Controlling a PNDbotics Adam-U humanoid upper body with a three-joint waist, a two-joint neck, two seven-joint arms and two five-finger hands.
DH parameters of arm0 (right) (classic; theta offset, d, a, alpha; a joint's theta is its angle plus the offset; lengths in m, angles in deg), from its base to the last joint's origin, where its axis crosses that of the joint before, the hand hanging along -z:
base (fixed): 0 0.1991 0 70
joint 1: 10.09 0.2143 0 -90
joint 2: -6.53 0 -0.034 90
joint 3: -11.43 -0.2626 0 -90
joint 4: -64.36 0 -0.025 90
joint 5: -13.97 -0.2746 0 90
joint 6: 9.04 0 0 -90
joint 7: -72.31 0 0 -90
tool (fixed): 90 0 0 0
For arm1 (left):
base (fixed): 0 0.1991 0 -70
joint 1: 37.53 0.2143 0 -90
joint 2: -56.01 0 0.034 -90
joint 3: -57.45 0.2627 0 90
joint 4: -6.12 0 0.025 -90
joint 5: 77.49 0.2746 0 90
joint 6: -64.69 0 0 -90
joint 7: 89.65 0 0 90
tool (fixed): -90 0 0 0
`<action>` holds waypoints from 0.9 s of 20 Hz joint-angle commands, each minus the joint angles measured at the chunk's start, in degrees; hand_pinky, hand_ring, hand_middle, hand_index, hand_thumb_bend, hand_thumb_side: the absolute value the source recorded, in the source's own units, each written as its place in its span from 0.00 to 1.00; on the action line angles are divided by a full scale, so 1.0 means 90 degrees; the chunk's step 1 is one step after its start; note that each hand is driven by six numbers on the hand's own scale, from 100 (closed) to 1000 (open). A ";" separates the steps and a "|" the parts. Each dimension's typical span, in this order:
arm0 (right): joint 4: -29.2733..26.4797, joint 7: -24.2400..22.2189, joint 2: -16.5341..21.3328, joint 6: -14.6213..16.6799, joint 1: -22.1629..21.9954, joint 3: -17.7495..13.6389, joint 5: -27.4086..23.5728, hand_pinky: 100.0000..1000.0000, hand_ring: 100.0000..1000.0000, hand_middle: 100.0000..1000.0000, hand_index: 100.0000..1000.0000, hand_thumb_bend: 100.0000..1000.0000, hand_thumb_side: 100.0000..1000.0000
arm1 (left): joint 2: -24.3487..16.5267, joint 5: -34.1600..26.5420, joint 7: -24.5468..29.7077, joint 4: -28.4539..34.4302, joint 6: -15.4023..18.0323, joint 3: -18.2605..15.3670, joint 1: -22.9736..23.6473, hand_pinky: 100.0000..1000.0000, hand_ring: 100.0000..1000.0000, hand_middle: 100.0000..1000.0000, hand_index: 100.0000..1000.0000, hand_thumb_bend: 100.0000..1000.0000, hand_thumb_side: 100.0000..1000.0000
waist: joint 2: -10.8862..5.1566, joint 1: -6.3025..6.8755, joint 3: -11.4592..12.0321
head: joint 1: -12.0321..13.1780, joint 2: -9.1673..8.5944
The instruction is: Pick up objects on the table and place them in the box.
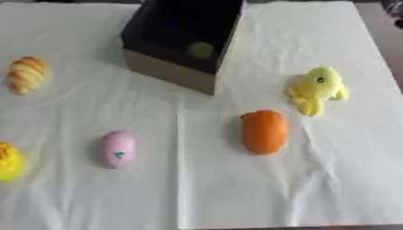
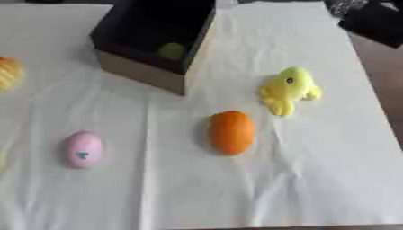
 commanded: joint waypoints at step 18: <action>0.0393 -0.3313 0.0612 0.1065 0.0552 0.0324 0.0242 0.87 0.89 0.86 0.89 0.00 0.18 | -0.0223 -0.0077 0.0060 0.0127 -0.0007 0.0024 -0.0096 0.75 0.80 0.77 0.87 0.36 0.77 | -0.0211 -0.0138 0.0016 | -0.0085 0.0010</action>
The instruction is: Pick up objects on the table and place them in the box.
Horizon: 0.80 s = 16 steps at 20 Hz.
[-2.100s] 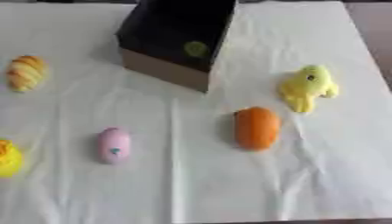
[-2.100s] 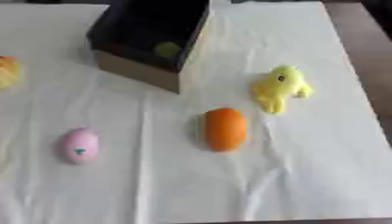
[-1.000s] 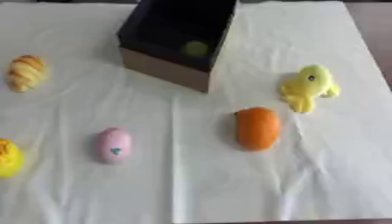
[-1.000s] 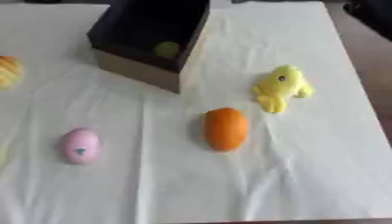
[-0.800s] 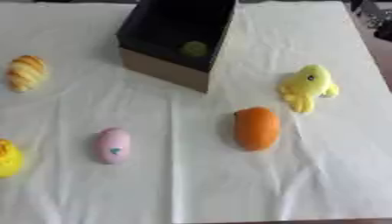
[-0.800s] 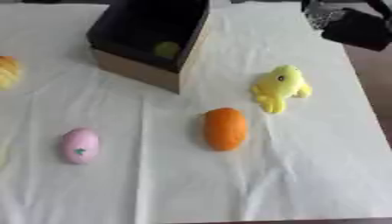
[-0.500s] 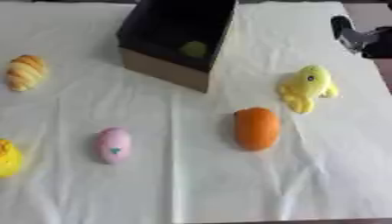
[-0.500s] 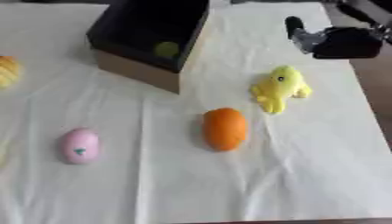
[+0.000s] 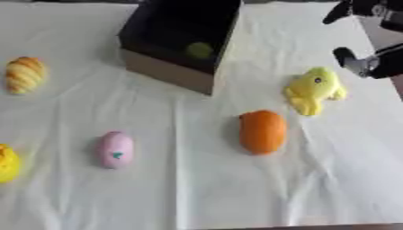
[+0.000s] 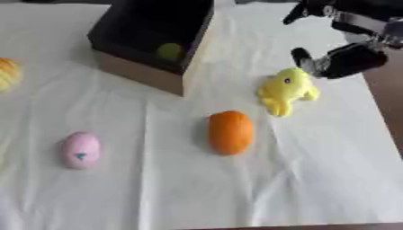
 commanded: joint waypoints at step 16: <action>0.0419 -0.0602 0.0016 0.0217 -0.0081 0.0348 0.0193 0.88 0.90 0.86 0.91 0.00 0.15 | -0.0120 -0.0108 0.0059 0.0127 0.0002 0.0036 -0.0109 0.75 0.80 0.76 0.86 0.36 0.77 | -0.0206 -0.0055 0.0008 | -0.0052 0.0000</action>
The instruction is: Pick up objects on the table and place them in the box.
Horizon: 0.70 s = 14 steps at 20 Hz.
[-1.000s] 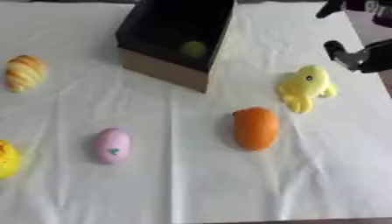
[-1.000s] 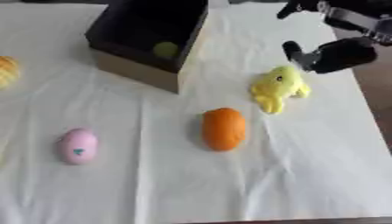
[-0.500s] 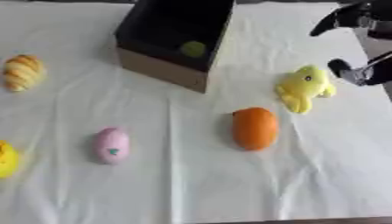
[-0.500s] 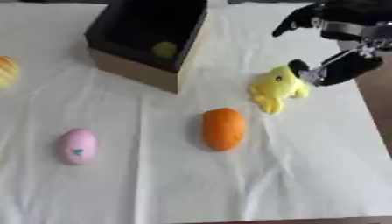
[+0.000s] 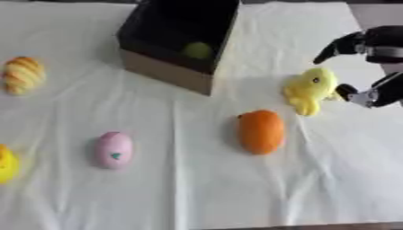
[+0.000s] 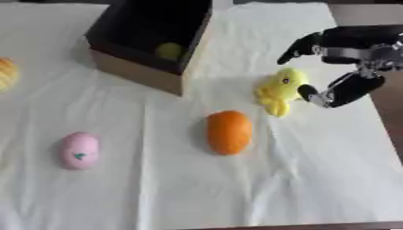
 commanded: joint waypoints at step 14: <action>0.0759 0.0514 -0.0153 0.0140 0.0278 0.0159 0.1337 0.88 0.92 0.88 0.95 0.04 0.15 | -0.0087 -0.0081 0.0051 0.0127 0.0005 0.0020 -0.0088 0.74 0.80 0.75 0.86 0.35 0.77 | -0.0132 -0.0010 0.0028 | -0.0058 -0.0016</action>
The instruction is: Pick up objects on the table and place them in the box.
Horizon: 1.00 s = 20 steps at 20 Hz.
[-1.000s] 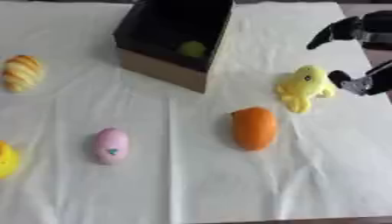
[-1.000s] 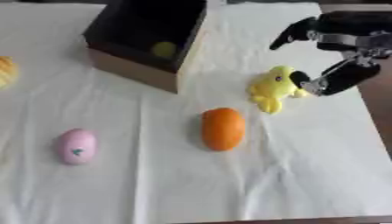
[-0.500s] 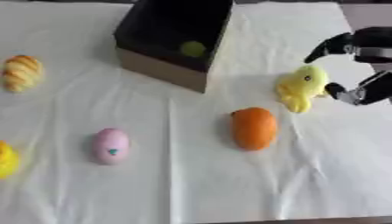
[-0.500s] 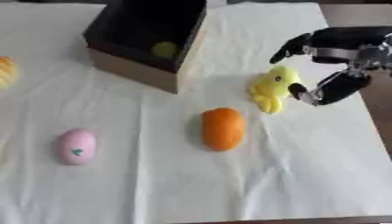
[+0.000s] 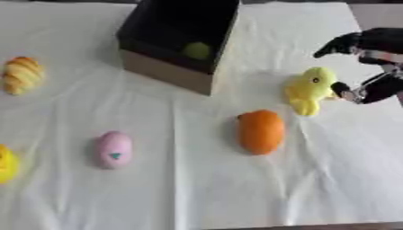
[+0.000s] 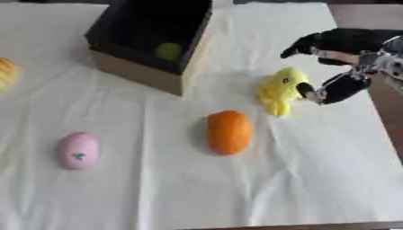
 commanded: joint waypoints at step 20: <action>0.0833 0.0105 -0.0141 0.0265 0.0391 0.0155 0.0171 0.88 0.92 0.88 0.96 0.05 0.16 | -0.0063 -0.0077 0.0049 0.0127 0.0017 0.0024 -0.0167 0.74 0.80 0.75 0.86 0.35 0.77 | -0.0008 0.0043 0.0107 | -0.0075 -0.0083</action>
